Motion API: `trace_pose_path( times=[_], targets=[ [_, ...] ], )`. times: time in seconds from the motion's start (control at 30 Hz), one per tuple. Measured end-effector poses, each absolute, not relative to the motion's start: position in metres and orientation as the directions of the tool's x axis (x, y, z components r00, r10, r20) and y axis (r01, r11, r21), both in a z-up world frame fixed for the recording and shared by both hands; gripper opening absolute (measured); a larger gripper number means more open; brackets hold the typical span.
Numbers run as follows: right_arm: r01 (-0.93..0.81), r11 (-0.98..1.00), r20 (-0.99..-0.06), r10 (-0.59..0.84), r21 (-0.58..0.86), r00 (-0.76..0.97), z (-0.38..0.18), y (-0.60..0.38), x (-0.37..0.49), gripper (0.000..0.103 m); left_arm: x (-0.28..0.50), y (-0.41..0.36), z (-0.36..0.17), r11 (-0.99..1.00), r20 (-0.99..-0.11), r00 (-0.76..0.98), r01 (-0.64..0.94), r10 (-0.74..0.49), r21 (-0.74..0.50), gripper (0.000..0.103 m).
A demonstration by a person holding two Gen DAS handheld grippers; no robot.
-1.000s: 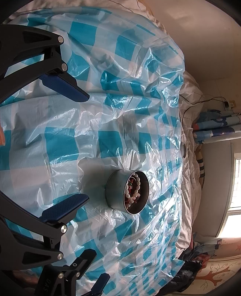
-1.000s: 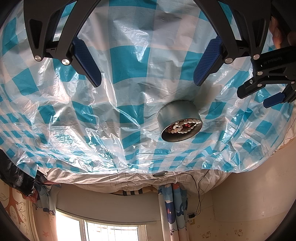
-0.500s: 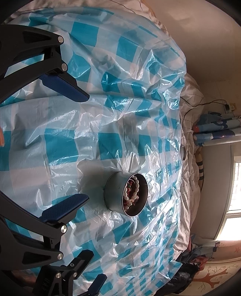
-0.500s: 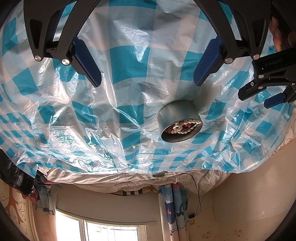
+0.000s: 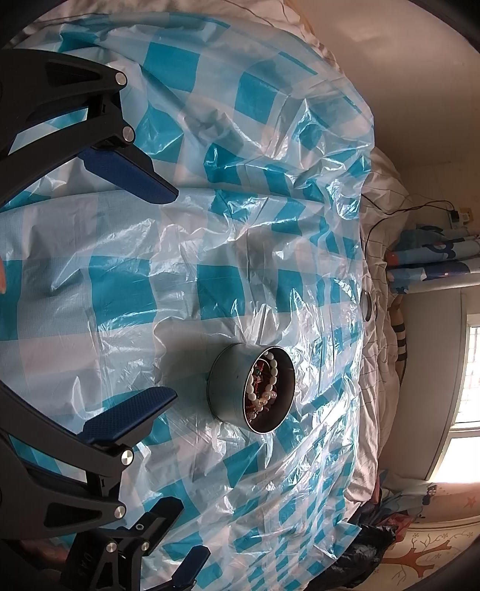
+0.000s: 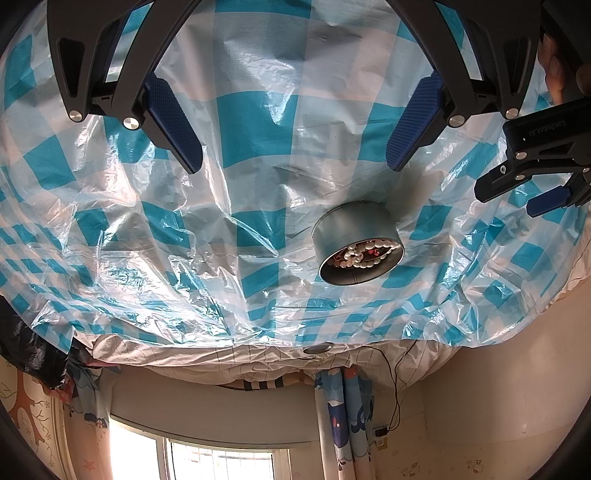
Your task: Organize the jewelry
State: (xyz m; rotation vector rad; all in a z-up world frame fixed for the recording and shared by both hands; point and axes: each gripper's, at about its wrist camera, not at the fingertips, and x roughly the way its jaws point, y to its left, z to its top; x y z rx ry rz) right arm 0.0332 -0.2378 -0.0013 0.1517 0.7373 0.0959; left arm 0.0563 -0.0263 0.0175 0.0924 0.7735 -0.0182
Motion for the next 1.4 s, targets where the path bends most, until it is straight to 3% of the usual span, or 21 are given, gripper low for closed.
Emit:
trace_pose_path(
  times=[1.4],
  targets=[
    [-0.054, 0.987, -0.676, 0.145, 0.155, 0.722, -0.0076, -0.231, 0.0362, 0.095, 0.0567, -0.0327, 0.0128, 0.997, -0.713, 0.701, 0.049, 0.009, 0.061, 0.095]
  ],
)
